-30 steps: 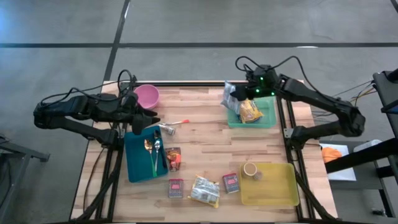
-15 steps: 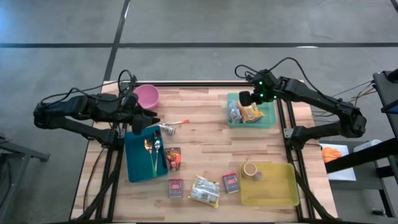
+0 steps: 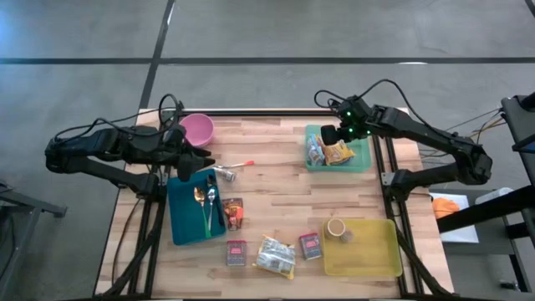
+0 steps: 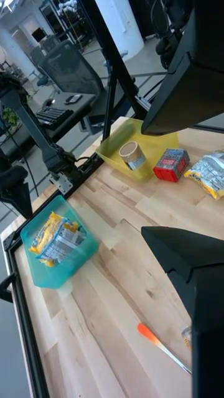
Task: Pick & Place Food Item
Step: Put the yellow noodle pack into the green bin
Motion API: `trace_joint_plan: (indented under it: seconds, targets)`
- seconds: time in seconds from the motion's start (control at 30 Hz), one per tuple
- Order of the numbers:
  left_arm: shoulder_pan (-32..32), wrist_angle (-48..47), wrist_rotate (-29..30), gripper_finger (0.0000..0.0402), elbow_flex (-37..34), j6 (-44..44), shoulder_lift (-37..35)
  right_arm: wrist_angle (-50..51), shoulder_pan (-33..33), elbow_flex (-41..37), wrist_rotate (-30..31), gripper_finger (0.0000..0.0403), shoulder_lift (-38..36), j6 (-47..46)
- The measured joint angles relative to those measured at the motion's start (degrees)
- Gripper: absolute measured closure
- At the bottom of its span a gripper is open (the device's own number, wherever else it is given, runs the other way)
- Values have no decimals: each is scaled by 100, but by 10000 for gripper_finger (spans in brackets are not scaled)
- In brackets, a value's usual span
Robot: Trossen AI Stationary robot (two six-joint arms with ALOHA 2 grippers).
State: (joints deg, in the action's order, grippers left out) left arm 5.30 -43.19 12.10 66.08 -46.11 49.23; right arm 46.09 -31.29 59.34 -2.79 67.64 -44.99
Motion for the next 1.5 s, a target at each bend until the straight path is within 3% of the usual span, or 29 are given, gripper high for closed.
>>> trace_joint_plan:
  seconds: [1.5]
  targets:
    - [-2, 0, 15, 144, -9, 133, 0, -171, 0, -12, -225, 200, -2, 216]
